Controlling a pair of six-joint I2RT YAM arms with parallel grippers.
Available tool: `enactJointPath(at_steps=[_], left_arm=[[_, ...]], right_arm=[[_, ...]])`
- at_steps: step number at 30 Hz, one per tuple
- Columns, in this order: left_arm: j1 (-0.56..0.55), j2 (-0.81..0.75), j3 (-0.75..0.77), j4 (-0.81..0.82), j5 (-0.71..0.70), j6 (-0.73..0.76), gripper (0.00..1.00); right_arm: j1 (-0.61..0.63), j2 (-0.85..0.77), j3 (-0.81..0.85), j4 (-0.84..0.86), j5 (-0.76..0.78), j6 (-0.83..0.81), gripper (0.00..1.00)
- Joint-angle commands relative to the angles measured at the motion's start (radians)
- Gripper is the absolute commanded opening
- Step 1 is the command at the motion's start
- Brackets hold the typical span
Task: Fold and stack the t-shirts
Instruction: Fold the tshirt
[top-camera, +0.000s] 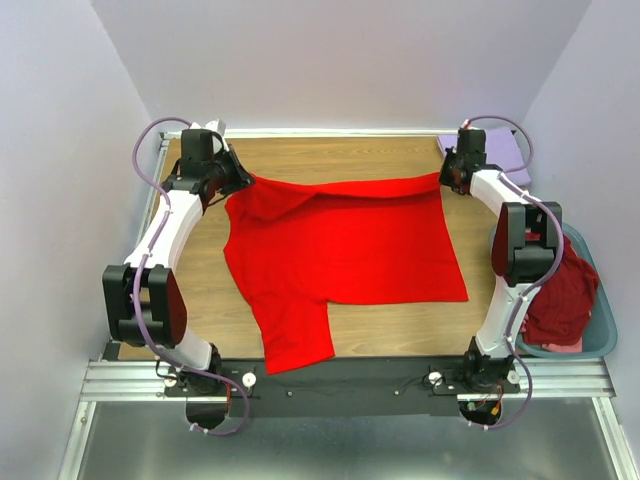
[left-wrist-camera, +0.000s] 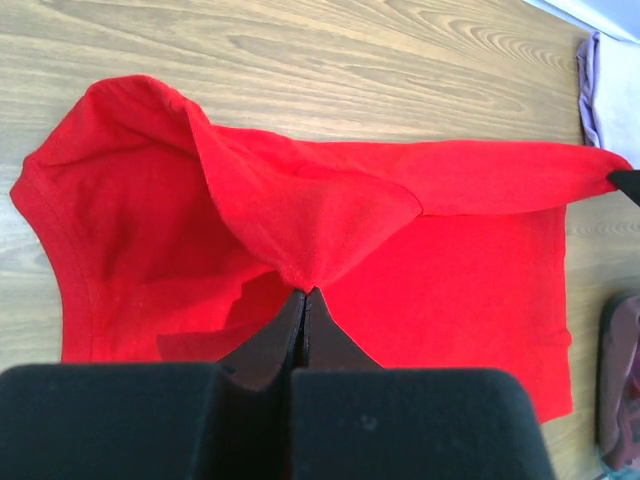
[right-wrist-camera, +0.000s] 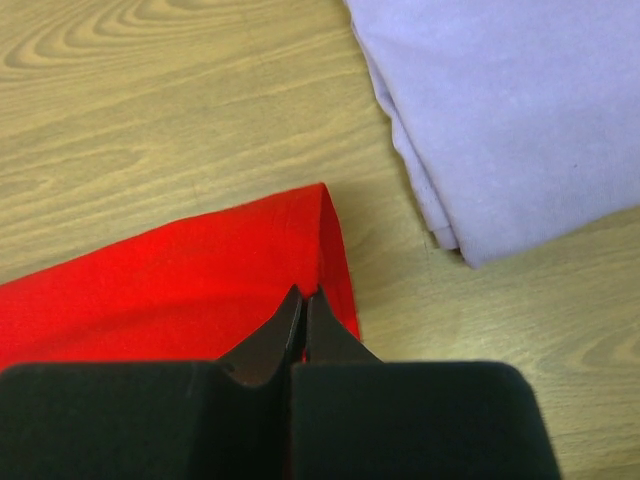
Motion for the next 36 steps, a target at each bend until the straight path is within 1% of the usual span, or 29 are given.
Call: enactJointPath(at_steps=[1, 5, 9, 15, 19, 24, 29, 36], left_arm=[[0.006, -0.047, -0.034, -0.017, 0.032, -0.01, 0.0], [0.006, -0.077, -0.054, -0.009, 0.054, -0.033, 0.0], [0.006, -0.094, -0.086, -0.011, 0.038, -0.032, 0.0], [0.006, -0.114, -0.211, 0.023, 0.046, -0.033, 0.0], [0.006, -0.119, -0.249, 0.044, 0.047, -0.042, 0.0], [0.005, -0.122, -0.261, 0.049, 0.064, -0.041, 0.0], [0.005, -0.111, -0.272, 0.05, 0.038, -0.027, 0.0], [0.005, -0.093, -0.268, 0.058, 0.001, -0.026, 0.0]], right_arm=[[-0.008, -0.048, -0.031, -0.027, 0.023, -0.017, 0.04], [-0.007, -0.049, -0.05, -0.038, 0.03, -0.014, 0.05], [-0.008, -0.043, -0.064, -0.045, 0.037, -0.011, 0.06], [-0.008, -0.028, -0.087, -0.065, 0.044, 0.021, 0.06], [-0.007, -0.011, -0.093, -0.09, 0.052, 0.031, 0.06], [-0.007, 0.021, -0.081, -0.1, 0.067, 0.029, 0.07], [-0.007, 0.049, -0.044, -0.128, 0.024, 0.032, 0.1], [-0.007, 0.026, -0.05, -0.157, 0.029, 0.035, 0.1]])
